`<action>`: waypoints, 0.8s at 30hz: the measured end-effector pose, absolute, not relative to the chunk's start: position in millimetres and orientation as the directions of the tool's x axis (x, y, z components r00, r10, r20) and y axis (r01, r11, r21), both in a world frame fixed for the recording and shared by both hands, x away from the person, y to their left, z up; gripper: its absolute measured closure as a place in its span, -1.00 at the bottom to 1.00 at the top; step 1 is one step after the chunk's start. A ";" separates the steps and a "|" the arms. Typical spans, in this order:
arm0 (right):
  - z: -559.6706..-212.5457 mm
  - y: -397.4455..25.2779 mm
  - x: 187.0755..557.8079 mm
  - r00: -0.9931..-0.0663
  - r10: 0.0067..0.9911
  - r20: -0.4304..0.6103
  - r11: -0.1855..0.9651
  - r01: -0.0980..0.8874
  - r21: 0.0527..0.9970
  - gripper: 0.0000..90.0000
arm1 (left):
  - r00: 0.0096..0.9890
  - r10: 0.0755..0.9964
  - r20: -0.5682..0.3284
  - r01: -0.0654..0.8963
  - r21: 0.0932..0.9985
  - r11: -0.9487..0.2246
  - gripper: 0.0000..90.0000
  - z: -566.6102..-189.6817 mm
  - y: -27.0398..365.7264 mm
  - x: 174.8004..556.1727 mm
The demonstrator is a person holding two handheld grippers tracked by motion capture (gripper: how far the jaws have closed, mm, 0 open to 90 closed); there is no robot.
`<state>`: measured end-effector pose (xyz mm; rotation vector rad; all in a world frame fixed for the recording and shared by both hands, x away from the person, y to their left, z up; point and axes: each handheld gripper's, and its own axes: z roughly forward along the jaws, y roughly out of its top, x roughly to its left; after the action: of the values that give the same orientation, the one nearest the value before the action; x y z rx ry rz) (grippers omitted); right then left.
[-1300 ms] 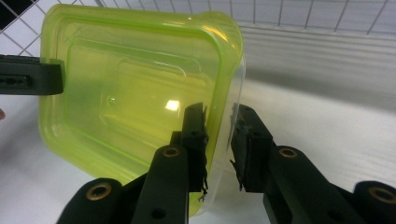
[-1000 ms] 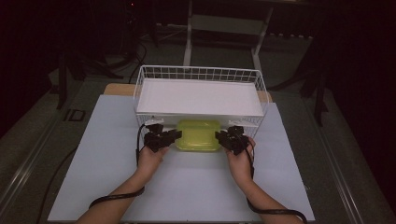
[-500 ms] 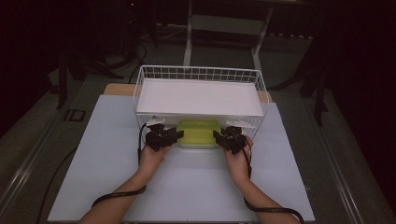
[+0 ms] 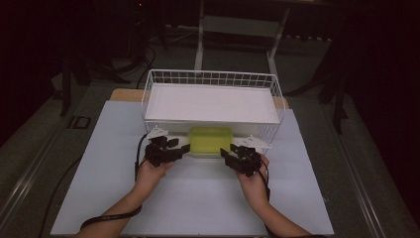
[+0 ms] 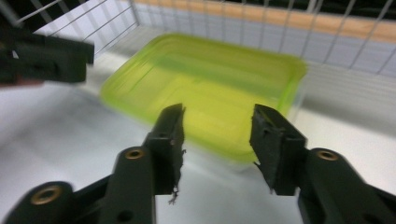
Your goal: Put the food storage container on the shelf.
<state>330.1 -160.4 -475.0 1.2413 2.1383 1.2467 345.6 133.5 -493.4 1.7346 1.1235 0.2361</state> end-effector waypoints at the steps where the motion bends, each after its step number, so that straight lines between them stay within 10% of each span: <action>1: -475.4 -159.5 327.9 -0.548 0.828 0.115 0.222 0.511 0.831 0.32 | 0.557 0.757 -0.342 0.568 0.822 -0.047 -0.17 -490.2 137.7 341.5; 14: -493.4 -134.4 309.7 -0.633 0.765 0.119 0.337 0.551 0.764 1.00 | 0.683 0.681 -0.265 0.459 0.880 -0.118 -0.95 -477.9 153.2 283.5; 24: -509.5 -120.2 322.2 -0.630 0.772 0.090 0.373 0.562 0.739 1.00 | 0.693 0.672 -0.260 0.438 0.893 -0.107 -0.98 -494.5 151.6 262.0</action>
<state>322.2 -120.2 -509.5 1.1807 2.3650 1.1108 262.0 151.6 -494.5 1.7412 0.8916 0.2514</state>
